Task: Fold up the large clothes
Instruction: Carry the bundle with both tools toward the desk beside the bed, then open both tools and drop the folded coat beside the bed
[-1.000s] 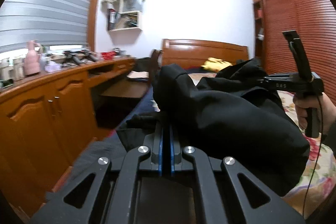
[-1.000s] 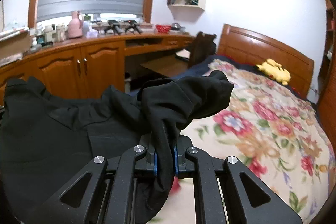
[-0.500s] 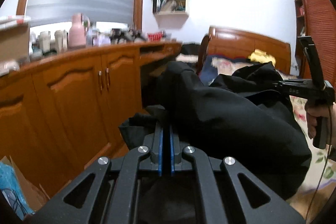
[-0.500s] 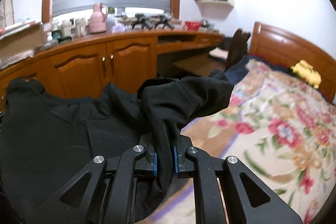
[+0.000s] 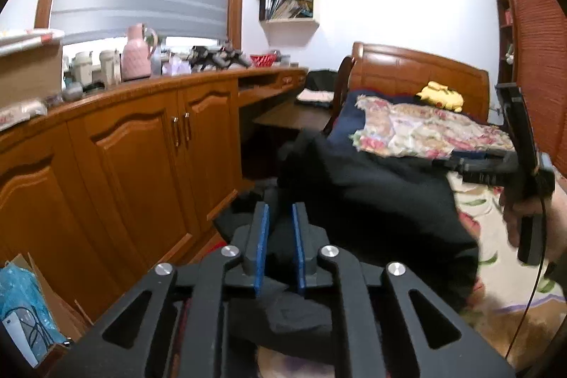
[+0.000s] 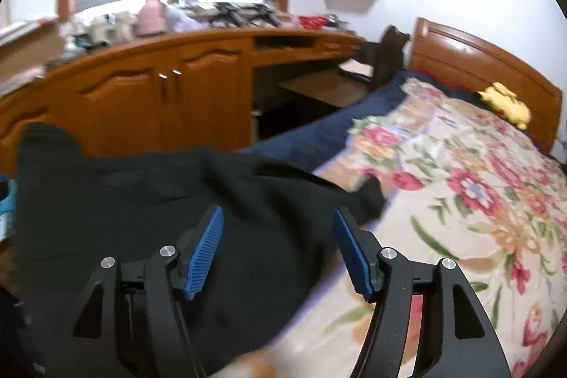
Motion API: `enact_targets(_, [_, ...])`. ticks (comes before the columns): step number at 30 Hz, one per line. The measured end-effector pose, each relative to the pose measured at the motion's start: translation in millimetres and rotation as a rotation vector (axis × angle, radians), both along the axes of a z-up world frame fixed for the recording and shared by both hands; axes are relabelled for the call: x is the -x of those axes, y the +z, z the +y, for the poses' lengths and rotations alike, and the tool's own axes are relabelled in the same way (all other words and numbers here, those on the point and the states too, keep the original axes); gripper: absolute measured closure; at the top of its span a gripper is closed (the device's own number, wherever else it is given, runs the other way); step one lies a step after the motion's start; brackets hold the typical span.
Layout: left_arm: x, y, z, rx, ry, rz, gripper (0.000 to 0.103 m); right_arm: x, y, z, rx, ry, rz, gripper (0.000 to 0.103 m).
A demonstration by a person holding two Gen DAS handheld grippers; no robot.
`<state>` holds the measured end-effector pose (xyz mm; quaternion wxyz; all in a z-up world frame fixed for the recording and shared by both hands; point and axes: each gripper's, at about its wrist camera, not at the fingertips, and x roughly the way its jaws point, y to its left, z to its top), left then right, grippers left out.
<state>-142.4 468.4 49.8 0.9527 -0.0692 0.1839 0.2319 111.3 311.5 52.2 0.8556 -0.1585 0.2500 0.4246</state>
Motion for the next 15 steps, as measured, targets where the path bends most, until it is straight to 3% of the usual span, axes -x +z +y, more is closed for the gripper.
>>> enact_targets(3, [1,15,-9,-0.016,-0.002,-0.025,0.086,27,1,-1,-0.037,0.105,0.038,0.037])
enact_targets(7, [-4,30,-14,-0.024,-0.021,-0.030,0.071,66,-5,5,-0.077,0.236,0.086,0.037])
enact_targets(15, [-4,36,-17,-0.023,-0.020,-0.013,0.055,81,-53,32,-0.008,0.280,0.206,0.045])
